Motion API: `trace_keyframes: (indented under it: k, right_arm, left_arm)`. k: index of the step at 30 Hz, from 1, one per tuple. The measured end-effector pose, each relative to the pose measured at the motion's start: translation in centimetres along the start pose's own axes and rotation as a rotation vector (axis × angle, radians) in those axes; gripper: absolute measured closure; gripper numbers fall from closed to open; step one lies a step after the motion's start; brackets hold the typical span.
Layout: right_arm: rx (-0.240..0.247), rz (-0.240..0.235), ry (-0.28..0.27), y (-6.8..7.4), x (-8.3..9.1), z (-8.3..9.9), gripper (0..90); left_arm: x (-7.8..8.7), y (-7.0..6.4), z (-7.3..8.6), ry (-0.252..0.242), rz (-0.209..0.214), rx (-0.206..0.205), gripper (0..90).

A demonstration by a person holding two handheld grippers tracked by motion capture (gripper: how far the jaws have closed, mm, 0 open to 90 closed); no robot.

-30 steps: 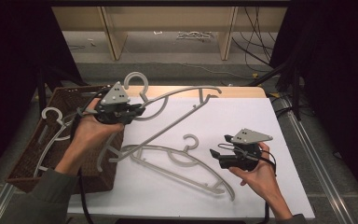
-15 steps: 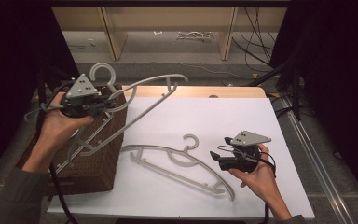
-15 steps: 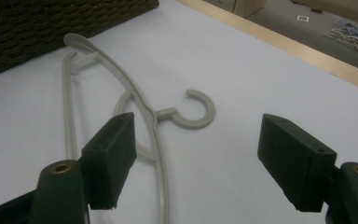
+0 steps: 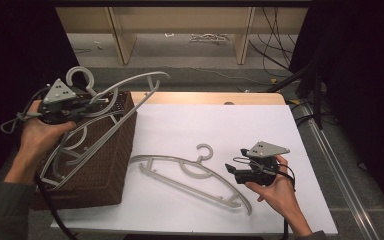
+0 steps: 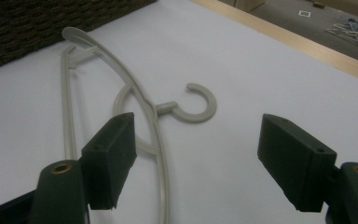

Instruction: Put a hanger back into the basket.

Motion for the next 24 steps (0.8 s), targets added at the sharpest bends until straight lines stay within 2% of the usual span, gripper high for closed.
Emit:
trace_keyframes:
  k: [1, 3, 6, 7, 11, 18, 24]
  right_arm:
    - [0.000, 0.000, 0.001, 0.0, 0.0, 0.0, 28.9]
    - [0.001, 0.000, 0.003, 0.0, 0.0, 0.1, 28.9]
    - [-0.006, -0.003, 0.010, 0.0, -0.1, 0.3, 28.8]
    - [-0.009, -0.001, 0.011, 0.0, -0.1, 0.4, 28.8]
    - [0.001, -0.002, 0.011, -0.1, -0.3, 0.5, 28.3]
    - [0.003, -0.001, 0.019, -0.1, -0.3, 0.6, 25.9]
    - [0.002, 0.006, 0.016, -0.1, -0.4, 0.6, 23.7]
  left_arm:
    - [0.0, 0.3, 0.4, 0.004, -0.019, 0.006, 82.1]
    - [-0.2, 0.9, 1.1, 0.007, -0.038, -0.035, 82.1]
    - [-0.6, 1.5, 2.0, 0.020, -0.051, -0.020, 82.1]
    - [-0.7, 1.8, 2.4, 0.026, -0.054, -0.027, 82.1]
    - [-1.3, 2.8, 3.6, 0.025, -0.088, -0.007, 82.1]
    - [-1.9, 4.3, 5.7, 0.035, -0.111, 0.035, 82.1]
    - [-1.9, 5.3, 7.1, 0.048, -0.119, 0.045, 82.1]
Point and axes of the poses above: each handheld gripper's, and its own axes: x roughly backward along the jaws, z roughly out of its underside, y roughly to its left, the point moved 8 cm from there along -x, roughly forward along the jaws, and after that the axes turned 15 degrees about -z, right-handed, at the moved point
